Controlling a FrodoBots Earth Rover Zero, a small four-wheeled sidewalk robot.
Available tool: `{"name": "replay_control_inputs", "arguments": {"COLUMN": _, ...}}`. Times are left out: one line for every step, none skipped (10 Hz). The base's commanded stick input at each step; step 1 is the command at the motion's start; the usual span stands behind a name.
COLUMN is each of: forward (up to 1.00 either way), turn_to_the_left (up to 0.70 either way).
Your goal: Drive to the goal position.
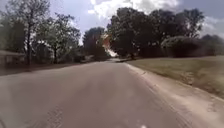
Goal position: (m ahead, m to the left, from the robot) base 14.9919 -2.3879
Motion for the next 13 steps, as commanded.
{"name": "replay_control_inputs", "arguments": {"forward": 0.70, "turn_to_the_left": 0.00}}
{"name": "replay_control_inputs", "arguments": {"forward": 0.70, "turn_to_the_left": 0.00}}
{"name": "replay_control_inputs", "arguments": {"forward": 0.70, "turn_to_the_left": 0.00}}
{"name": "replay_control_inputs", "arguments": {"forward": 0.70, "turn_to_the_left": 0.00}}
{"name": "replay_control_inputs", "arguments": {"forward": 0.70, "turn_to_the_left": 0.00}}
{"name": "replay_control_inputs", "arguments": {"forward": 0.70, "turn_to_the_left": 0.00}}
{"name": "replay_control_inputs", "arguments": {"forward": 0.70, "turn_to_the_left": 0.00}}
{"name": "replay_control_inputs", "arguments": {"forward": 0.70, "turn_to_the_left": 0.00}}
{"name": "replay_control_inputs", "arguments": {"forward": 0.70, "turn_to_the_left": 0.00}}
{"name": "replay_control_inputs", "arguments": {"forward": 0.70, "turn_to_the_left": 0.00}}
{"name": "replay_control_inputs", "arguments": {"forward": 0.70, "turn_to_the_left": 0.00}}
{"name": "replay_control_inputs", "arguments": {"forward": 0.70, "turn_to_the_left": 0.00}}
{"name": "replay_control_inputs", "arguments": {"forward": 0.70, "turn_to_the_left": 0.00}}
